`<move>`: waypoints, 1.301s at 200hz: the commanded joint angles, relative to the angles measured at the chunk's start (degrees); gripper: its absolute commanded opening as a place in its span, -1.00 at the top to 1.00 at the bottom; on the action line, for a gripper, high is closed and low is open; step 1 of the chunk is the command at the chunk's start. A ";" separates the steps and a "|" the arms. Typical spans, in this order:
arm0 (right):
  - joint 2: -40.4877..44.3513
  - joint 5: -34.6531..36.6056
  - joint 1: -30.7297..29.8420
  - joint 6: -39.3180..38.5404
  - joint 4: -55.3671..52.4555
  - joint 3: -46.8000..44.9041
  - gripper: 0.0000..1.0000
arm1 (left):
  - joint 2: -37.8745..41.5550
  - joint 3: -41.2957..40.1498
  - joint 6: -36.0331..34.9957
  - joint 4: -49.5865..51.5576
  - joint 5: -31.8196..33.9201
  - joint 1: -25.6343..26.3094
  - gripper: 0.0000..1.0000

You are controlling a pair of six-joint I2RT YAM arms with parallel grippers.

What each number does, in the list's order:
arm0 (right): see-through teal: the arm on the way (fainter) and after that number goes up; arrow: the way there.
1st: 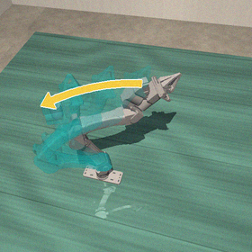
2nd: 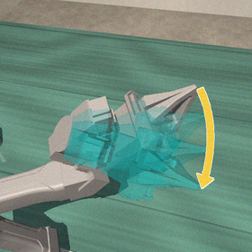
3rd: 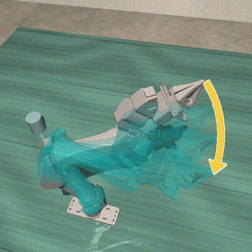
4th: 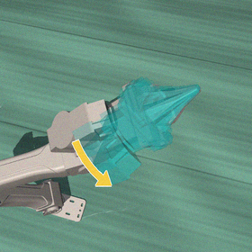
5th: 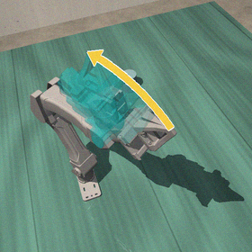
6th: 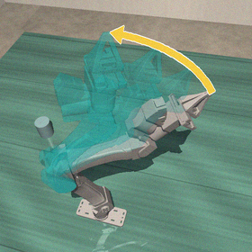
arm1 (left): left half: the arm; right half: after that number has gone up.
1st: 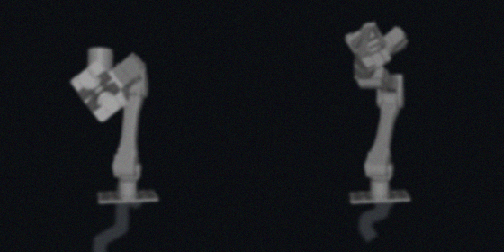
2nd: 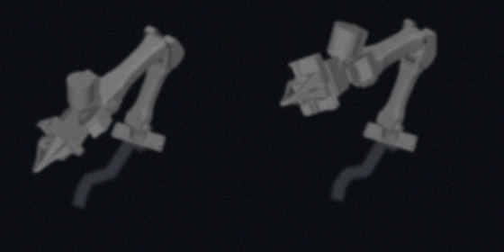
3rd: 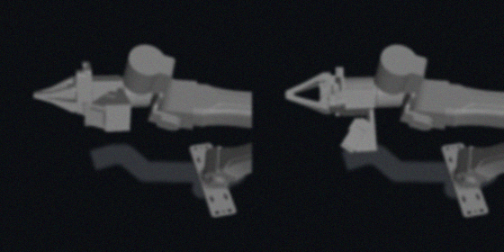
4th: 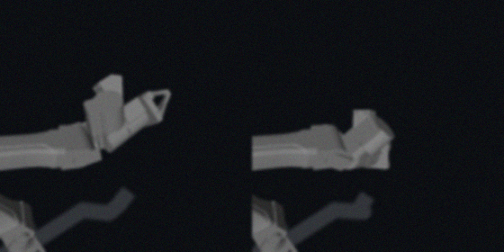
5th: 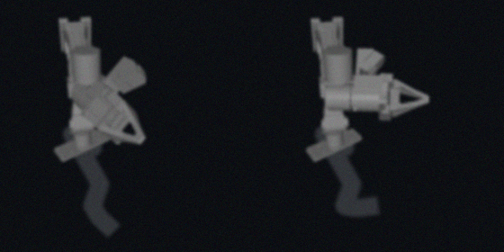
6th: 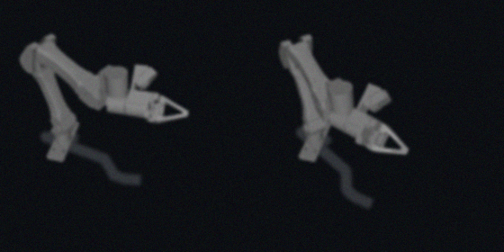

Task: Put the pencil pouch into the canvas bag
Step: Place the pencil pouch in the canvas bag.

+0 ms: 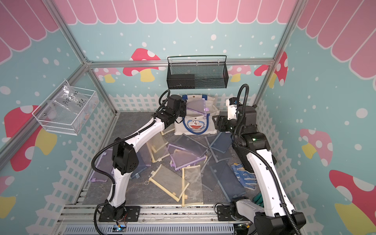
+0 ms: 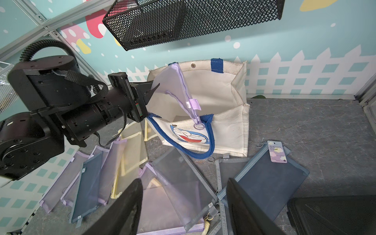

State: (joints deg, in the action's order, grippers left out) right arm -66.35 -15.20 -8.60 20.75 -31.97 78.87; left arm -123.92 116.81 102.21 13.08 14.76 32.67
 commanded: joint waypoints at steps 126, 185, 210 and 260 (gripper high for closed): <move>0.96 1.78 0.25 -1.24 0.76 1.69 -0.34 | 1.94 8.00 -9.25 6.33 -7.21 -1.91 0.00; 1.91 0.34 0.18 -1.15 0.14 -0.41 -0.37 | 16.87 -4.64 -26.71 15.51 -14.29 -1.69 0.00; 2.69 -3.61 0.23 -0.63 -0.27 -3.53 -0.41 | 26.70 -15.44 -36.68 20.60 -16.96 -1.40 -0.05; 6.21 -12.67 0.05 1.01 -0.12 -16.12 -0.47 | 44.94 -43.37 -42.37 25.01 -21.48 2.71 -0.58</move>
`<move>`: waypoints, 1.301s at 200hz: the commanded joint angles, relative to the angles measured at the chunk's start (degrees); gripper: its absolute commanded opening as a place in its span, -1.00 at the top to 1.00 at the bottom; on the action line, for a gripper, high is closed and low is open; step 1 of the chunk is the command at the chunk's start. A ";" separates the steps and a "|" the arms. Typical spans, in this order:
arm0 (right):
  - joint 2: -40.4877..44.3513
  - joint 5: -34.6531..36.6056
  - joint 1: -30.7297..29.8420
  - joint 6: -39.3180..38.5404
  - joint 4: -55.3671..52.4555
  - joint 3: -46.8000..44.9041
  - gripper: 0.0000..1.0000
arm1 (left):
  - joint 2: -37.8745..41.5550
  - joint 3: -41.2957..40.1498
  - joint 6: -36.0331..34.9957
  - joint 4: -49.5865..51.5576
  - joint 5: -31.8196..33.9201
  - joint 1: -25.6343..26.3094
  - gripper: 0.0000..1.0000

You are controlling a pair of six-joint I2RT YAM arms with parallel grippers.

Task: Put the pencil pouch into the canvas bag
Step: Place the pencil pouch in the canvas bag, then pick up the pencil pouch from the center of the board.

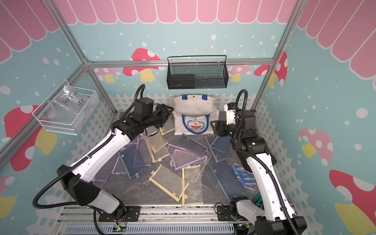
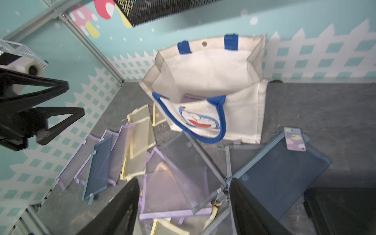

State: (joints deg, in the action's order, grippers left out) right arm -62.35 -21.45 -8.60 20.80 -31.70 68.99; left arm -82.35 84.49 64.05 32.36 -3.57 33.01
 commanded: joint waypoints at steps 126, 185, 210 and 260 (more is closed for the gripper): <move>-13.93 -17.09 -23.72 5.88 11.18 -19.74 -0.49 | 29.34 -53.90 11.93 3.03 -9.63 9.74 -0.42; -28.97 -19.70 -30.76 1.61 13.11 -13.93 -0.41 | 38.95 -70.42 22.34 -11.73 -8.17 9.79 -0.40; -33.86 -18.14 -32.24 0.03 13.14 -12.64 -0.32 | 35.66 -70.21 20.29 -14.21 -6.41 9.52 -0.40; -39.97 -16.79 -33.87 -1.11 14.54 -12.43 -0.29 | 26.17 -71.08 19.04 -23.56 -5.52 8.82 -0.33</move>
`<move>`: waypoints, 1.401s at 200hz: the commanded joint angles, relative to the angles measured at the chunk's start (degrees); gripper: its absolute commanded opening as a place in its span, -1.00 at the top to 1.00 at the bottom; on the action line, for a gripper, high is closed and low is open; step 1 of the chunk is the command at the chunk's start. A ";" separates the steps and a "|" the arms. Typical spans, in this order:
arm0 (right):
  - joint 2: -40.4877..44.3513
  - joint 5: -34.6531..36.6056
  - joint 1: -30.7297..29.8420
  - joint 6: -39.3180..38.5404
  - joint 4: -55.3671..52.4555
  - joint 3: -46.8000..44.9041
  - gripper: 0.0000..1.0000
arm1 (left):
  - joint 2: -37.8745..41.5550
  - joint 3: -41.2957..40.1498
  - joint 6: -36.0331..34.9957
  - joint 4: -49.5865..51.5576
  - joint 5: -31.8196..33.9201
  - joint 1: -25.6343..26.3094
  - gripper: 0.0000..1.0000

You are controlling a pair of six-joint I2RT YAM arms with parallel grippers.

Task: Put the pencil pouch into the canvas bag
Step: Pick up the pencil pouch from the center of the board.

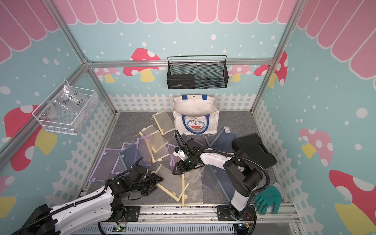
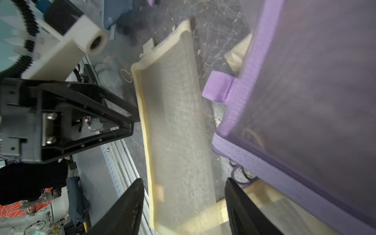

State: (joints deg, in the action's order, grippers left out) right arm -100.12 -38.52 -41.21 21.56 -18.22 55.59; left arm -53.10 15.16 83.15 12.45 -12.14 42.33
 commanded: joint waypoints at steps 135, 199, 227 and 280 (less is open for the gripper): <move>-0.08 1.18 -3.05 3.94 6.29 -1.10 0.40 | -10.12 -0.66 -2.81 -9.90 4.47 -0.57 0.76; 4.97 2.41 -3.00 3.22 3.27 -3.75 -0.06 | -7.44 -0.74 -4.28 -8.32 5.48 -0.92 1.00; 4.08 0.76 -3.00 3.30 4.58 -4.69 -0.03 | -7.87 -0.73 -4.41 -9.02 5.07 -1.02 1.00; 2.47 -0.82 -3.00 5.40 8.37 -4.63 0.50 | -9.81 -0.24 -5.25 -11.63 3.52 -1.08 1.00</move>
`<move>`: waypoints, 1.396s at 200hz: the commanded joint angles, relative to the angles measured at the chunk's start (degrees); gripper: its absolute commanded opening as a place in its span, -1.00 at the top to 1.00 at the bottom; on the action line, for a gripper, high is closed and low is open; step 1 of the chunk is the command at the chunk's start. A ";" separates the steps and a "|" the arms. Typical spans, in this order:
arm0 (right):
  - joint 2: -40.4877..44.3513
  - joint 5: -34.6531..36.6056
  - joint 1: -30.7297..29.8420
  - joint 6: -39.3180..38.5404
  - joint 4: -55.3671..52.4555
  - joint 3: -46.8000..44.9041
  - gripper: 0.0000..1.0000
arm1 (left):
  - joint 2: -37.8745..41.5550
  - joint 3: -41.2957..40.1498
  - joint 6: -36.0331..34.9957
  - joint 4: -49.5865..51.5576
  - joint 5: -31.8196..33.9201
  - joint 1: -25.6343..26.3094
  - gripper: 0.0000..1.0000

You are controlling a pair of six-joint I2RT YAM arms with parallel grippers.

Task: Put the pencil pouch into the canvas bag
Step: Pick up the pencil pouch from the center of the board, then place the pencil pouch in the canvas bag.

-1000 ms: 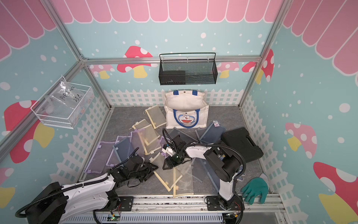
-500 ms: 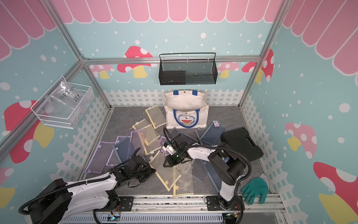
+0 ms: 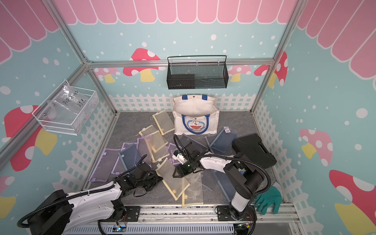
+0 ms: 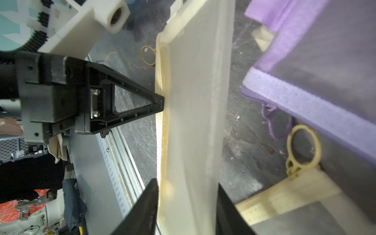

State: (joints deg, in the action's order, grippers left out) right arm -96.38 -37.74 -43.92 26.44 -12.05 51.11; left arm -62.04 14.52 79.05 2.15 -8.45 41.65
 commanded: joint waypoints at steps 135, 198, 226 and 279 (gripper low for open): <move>21.98 12.25 2.90 3.29 -3.54 11.96 1.00 | 14.62 23.28 -18.30 37.45 10.55 -6.14 -0.53; 28.76 27.43 11.82 25.99 9.81 15.44 1.00 | 6.81 31.93 -25.80 38.07 10.96 -6.07 -0.53; 27.21 34.37 14.16 31.89 14.03 17.93 1.00 | 3.73 34.92 -29.30 39.21 11.24 -6.10 -0.53; 18.97 44.52 16.85 46.22 21.24 19.85 1.00 | 1.41 38.05 -33.86 40.01 11.62 -5.77 -0.56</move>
State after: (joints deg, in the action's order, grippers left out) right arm -73.08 -0.12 -27.59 62.83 4.45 68.86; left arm -60.42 49.69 49.12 39.94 1.45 35.75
